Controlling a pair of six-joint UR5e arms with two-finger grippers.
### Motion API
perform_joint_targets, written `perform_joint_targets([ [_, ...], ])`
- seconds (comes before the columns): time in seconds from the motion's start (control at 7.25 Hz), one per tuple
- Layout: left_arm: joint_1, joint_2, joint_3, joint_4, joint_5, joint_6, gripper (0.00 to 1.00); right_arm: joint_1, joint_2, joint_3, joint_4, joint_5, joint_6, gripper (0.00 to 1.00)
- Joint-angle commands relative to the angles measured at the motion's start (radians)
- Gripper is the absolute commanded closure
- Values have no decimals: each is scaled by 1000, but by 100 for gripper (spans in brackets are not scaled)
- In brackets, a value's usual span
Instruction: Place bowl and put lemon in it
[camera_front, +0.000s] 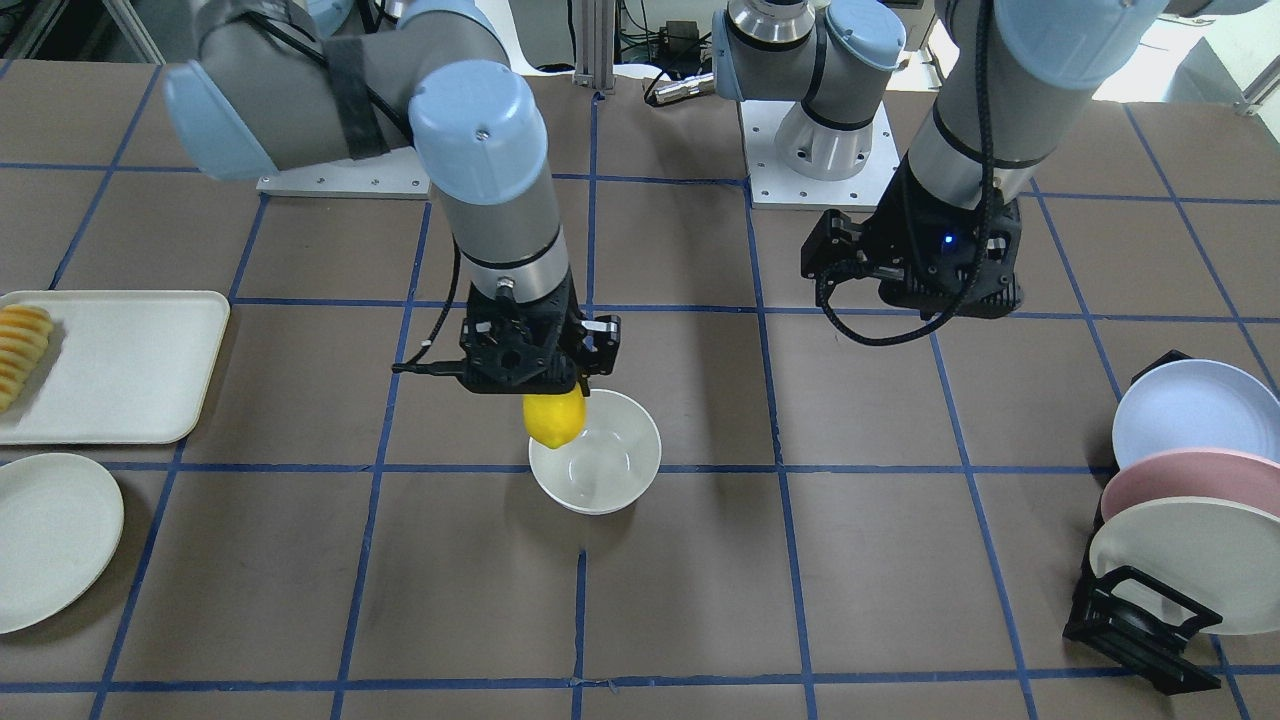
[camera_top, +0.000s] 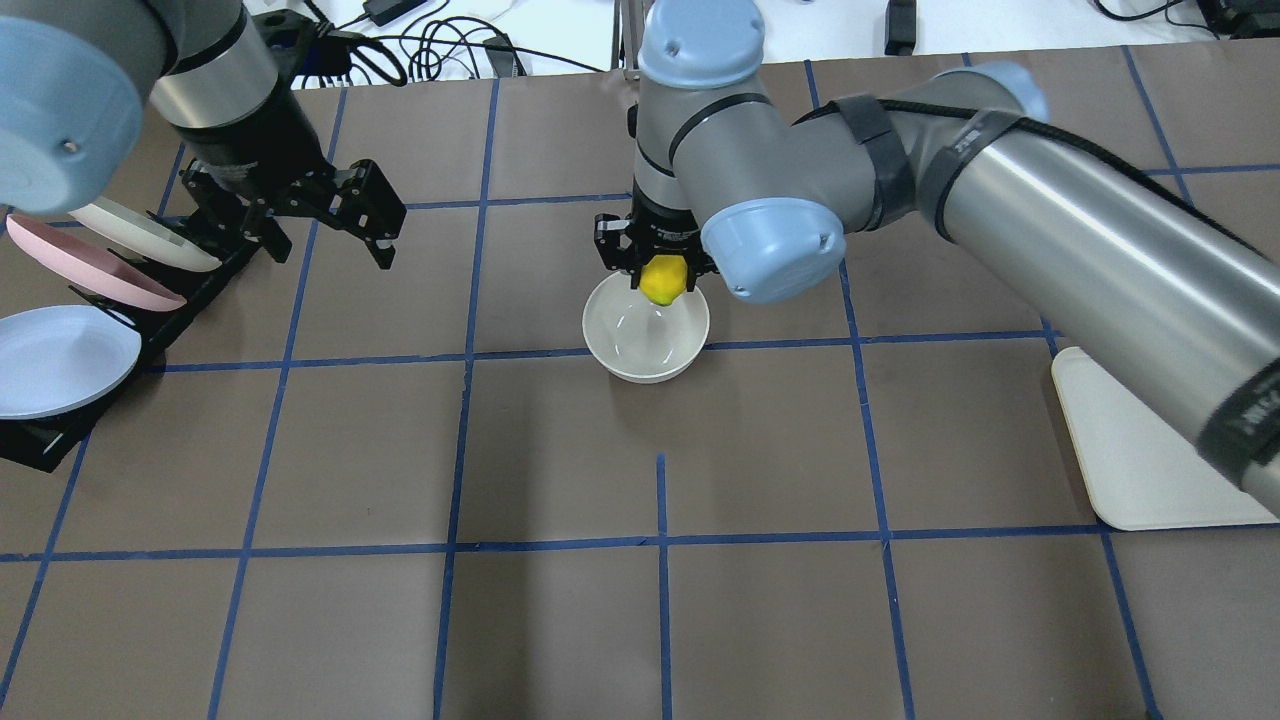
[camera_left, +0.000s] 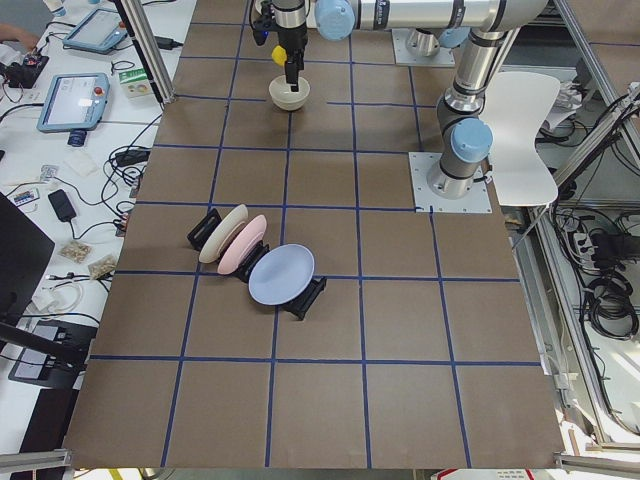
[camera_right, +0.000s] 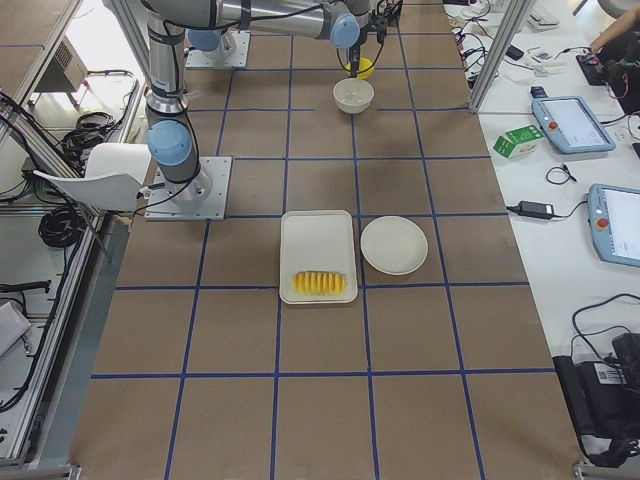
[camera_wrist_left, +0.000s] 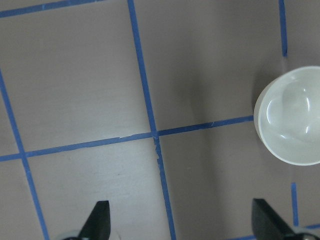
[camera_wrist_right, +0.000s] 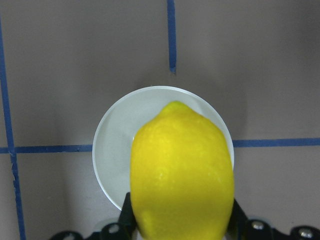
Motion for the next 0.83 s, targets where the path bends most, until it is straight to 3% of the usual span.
perform_joint_targets([
  [0.0,56,43,-50,18,1,7,0,11,104,5,-80,0,-5,65],
  [0.14,91,47,-43,23,-1,7,0,11,141,5,-102,3,-6,64],
  [0.69,38,50,-57,24,-12,-19,0,13,177,8,-93,0,-11,56],
])
